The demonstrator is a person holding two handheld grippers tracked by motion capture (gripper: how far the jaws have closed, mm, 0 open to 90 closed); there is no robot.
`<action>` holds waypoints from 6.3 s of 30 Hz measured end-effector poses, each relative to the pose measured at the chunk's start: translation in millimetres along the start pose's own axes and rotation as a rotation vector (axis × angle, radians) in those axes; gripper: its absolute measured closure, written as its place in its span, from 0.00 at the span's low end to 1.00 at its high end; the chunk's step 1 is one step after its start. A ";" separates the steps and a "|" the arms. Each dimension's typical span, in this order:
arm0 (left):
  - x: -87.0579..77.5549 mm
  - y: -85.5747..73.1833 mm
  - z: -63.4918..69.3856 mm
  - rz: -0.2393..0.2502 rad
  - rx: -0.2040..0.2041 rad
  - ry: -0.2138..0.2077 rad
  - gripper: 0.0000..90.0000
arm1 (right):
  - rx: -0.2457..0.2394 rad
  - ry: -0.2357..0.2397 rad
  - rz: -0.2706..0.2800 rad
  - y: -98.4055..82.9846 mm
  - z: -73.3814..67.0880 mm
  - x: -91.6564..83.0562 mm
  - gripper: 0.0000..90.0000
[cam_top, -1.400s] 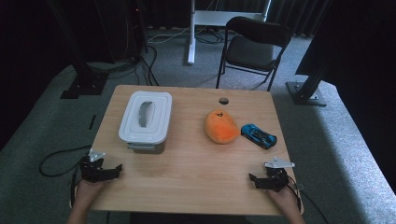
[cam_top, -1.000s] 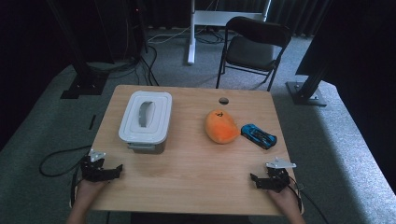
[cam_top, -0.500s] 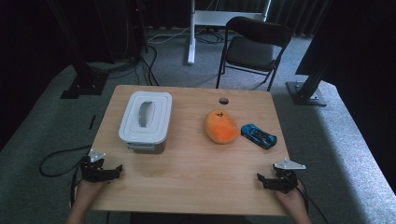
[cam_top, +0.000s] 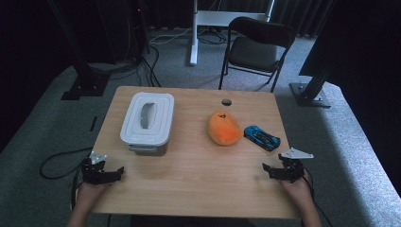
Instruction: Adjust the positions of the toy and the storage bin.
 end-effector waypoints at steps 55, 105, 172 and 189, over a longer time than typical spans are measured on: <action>0.1 0.2 -0.7 0.004 -0.013 0.008 0.01 | -0.201 0.054 -0.287 63.8 58.3 86.8 0.14; 0.1 0.1 -0.8 0.004 -0.013 0.008 0.01 | -0.026 0.121 -0.383 51.4 71.1 101.4 0.28; 0.0 0.1 -0.8 0.003 -0.012 0.008 0.01 | -0.131 0.137 -0.288 -19.8 -35.5 -30.6 0.31; 0.0 0.2 -0.7 0.003 -0.013 0.008 0.01 | -0.114 0.160 -0.309 -35.9 -39.5 -23.4 0.30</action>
Point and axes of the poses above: each handheld gripper's, and its own axes: x roughly forward along the jaws, y roughly out of its top, z roughly to its right, the point moved 6 cm from there along x, roughly forward along the jaws, and after that the axes turned 12 degrees about -x, right-handed, at the moved point
